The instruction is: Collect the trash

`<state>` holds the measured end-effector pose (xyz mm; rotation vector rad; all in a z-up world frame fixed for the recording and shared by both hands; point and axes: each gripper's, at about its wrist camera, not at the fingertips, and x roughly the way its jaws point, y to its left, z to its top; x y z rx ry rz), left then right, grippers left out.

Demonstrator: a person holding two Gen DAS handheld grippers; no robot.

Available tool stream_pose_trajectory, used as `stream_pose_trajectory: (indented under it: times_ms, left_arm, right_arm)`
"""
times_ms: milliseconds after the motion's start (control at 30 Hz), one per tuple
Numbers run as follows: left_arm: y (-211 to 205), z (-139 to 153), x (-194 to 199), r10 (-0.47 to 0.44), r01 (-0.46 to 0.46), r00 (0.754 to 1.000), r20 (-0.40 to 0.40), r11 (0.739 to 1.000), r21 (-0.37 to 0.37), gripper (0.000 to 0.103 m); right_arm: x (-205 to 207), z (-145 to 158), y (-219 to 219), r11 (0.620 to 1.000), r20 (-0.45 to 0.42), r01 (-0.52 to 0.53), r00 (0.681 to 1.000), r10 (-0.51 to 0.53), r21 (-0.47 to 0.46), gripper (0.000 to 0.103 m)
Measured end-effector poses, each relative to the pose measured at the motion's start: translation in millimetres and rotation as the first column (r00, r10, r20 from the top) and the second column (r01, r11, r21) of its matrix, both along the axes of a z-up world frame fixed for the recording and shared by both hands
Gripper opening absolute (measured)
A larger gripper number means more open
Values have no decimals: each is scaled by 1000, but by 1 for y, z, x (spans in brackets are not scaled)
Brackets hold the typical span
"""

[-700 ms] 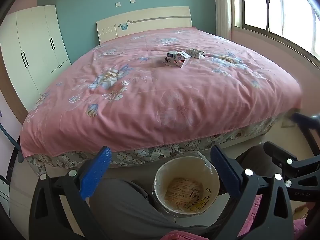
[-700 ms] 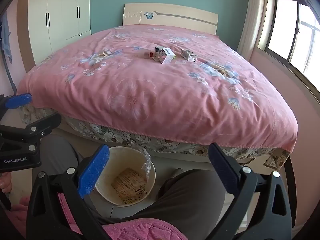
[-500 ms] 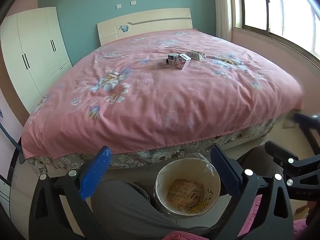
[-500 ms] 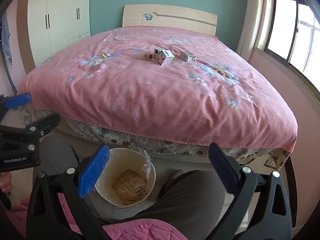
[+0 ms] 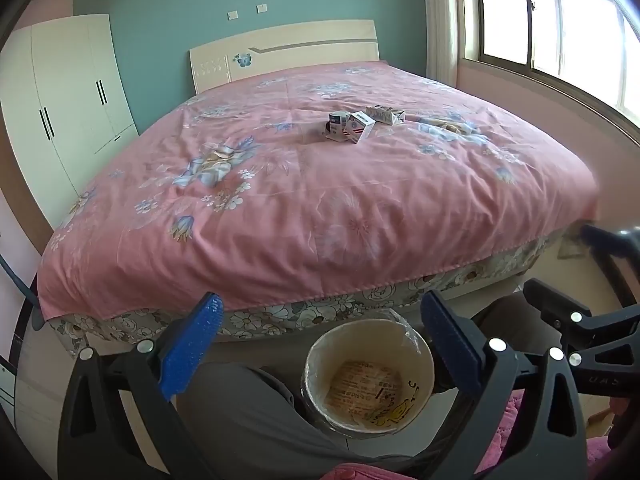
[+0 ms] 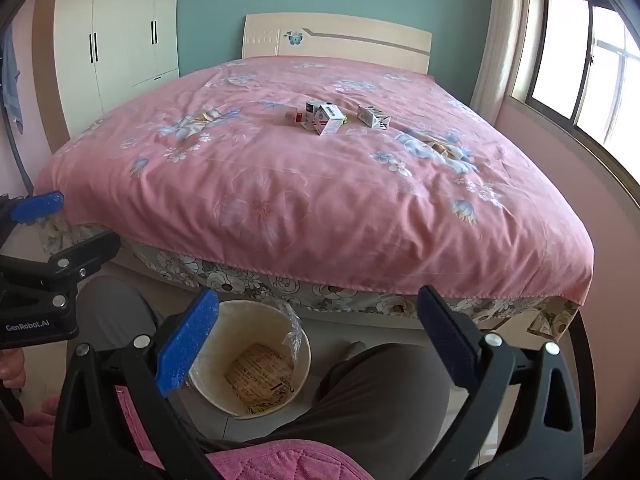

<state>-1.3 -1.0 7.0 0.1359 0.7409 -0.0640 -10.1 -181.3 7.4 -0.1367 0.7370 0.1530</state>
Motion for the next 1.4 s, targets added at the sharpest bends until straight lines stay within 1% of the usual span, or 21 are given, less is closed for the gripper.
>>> stream_pose_trajectory:
  times_ms: [200, 1400]
  left_arm:
    - [0, 0, -1, 1, -1, 1000, 0, 1000, -1, 101]
    - [0, -1, -2, 0, 0, 1000, 3, 1000, -4, 101]
  right_arm:
    - [1, -1, -3, 1000, -8, -1, 1000, 1, 12, 97]
    - [-1, 4, -2, 1000, 6, 10, 1000, -10, 11, 97]
